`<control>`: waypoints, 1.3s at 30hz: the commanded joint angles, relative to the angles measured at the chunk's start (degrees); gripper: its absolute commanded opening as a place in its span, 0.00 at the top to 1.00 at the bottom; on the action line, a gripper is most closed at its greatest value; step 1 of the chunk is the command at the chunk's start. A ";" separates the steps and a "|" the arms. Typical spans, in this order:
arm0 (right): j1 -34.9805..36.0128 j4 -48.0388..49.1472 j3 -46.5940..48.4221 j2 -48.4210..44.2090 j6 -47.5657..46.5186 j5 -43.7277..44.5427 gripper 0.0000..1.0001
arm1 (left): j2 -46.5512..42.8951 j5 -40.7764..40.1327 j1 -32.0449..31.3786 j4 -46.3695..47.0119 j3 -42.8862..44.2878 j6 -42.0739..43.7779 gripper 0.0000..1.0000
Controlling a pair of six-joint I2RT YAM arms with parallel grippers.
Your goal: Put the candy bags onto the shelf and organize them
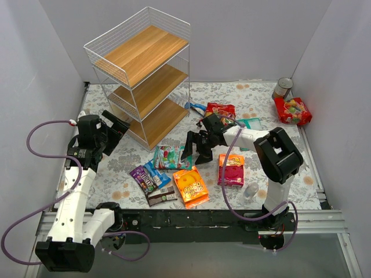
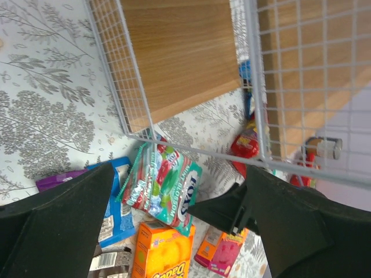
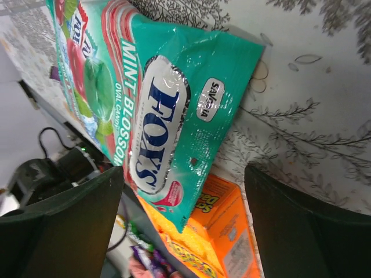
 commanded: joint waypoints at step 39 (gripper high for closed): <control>0.30 39.22 -10.73 -4.23 26.12 -0.07 0.99 | -3.12 7.77 -1.71 1.48 -5.03 1.40 0.02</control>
